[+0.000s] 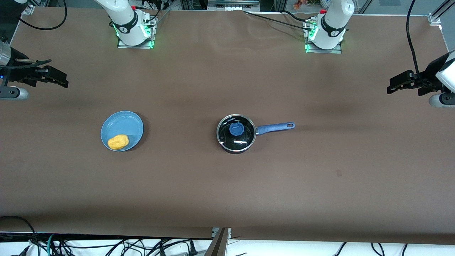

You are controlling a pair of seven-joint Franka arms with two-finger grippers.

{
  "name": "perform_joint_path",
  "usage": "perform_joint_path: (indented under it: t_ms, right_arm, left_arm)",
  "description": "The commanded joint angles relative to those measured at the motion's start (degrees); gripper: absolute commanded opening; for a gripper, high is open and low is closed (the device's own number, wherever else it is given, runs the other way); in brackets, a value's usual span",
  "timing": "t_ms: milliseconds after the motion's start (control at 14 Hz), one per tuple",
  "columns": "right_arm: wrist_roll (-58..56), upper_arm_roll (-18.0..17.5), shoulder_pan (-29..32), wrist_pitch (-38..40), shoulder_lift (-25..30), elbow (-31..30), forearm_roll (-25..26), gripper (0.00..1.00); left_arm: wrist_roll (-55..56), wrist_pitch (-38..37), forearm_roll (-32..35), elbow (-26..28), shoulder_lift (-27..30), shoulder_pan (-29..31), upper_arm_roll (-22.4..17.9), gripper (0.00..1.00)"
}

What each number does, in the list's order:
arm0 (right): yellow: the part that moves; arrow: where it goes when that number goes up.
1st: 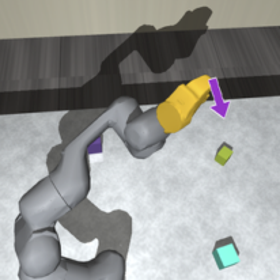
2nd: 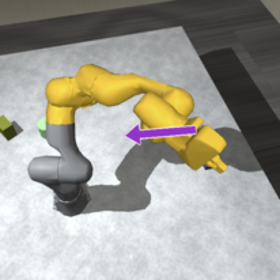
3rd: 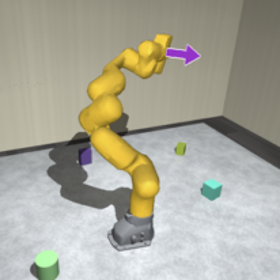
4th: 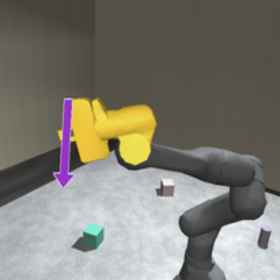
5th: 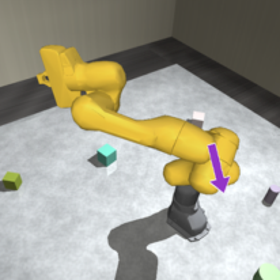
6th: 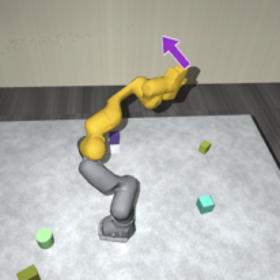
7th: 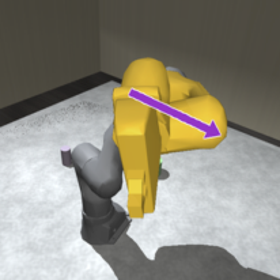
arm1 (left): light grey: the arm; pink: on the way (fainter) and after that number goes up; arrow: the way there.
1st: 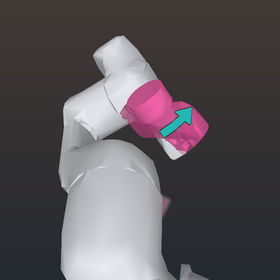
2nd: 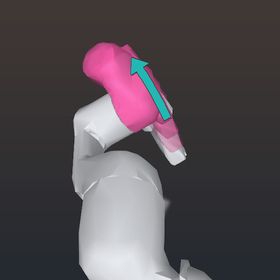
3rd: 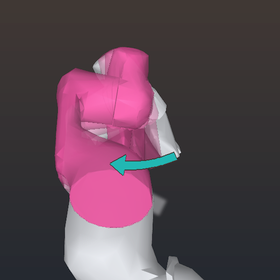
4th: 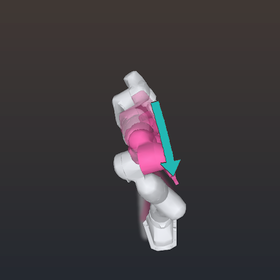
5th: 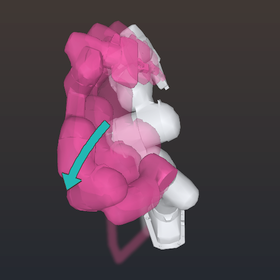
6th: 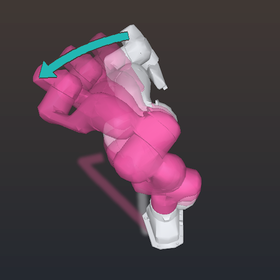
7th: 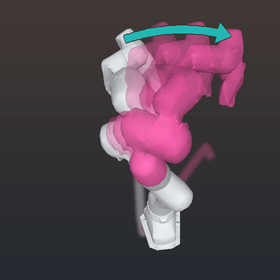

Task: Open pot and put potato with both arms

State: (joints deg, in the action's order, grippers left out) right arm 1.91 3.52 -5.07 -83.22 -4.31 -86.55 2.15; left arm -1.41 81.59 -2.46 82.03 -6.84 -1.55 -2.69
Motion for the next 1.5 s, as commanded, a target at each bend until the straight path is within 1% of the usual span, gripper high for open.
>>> perform_joint_path:
  t_ms: [0, 286, 643, 714, 857, 929, 1071, 1214, 1357, 1429]
  right_arm:
    - [-0.76, -0.01, 0.41, 1.31, -0.08, 1.21, -0.91, 1.00]
    - [-0.76, -0.01, 0.41, 1.31, -0.08, 1.21, -0.91, 1.00]
    - [-0.76, -0.01, 0.41, 1.31, -0.08, 1.21, -0.91, 1.00]
    - [-0.76, 0.08, 0.41, 1.39, -0.08, 1.21, -0.91, 1.00]
    - [-0.76, 0.08, 0.41, 1.31, -0.08, 1.21, -0.91, 1.00]
    - [-0.76, 0.08, 0.41, 1.39, -0.08, 1.21, -0.91, 1.00]
    - [-0.76, 0.08, 0.41, 1.39, -0.08, 1.21, -0.91, 1.00]
    - [-0.76, 0.08, 0.41, 1.31, -0.08, 1.21, -0.91, 1.00]
    - [-0.76, 0.08, 0.41, 1.39, -0.08, 1.21, -0.91, 1.00]
    - [-0.76, 0.08, 0.41, 1.39, -0.08, 1.21, -0.91, 1.00]
  left_arm:
    - [0.36, -0.47, -0.18, 0.50, 0.86, 0.32, 0.14, 1.00]
    - [0.36, -0.38, -0.26, 0.67, 0.77, 0.41, 0.14, 1.00]
    - [0.62, -0.56, -0.35, 2.61, 0.69, 0.85, 0.22, 1.00]
    - [1.23, -0.30, -0.44, 2.61, 0.42, 0.32, 0.75, 1.00]
    - [8.83, 1.54, -1.32, 2.52, -0.98, -0.12, 4.60, 1.00]
    - [12.80, 4.42, -1.58, 2.60, -1.85, -0.47, 6.71, 1.00]
    - [18.70, 10.40, -3.68, 2.52, -5.54, -1.61, 10.40, 1.00]
    - [28.51, 17.69, -3.35, 2.52, -9.84, -4.85, 13.66, 1.00]
    - [39.07, 26.21, -2.90, 2.34, -14.93, -10.46, 14.11, 1.00]
    - [42.42, 29.99, -0.99, 2.08, -17.74, -13.54, 14.20, 1.00]
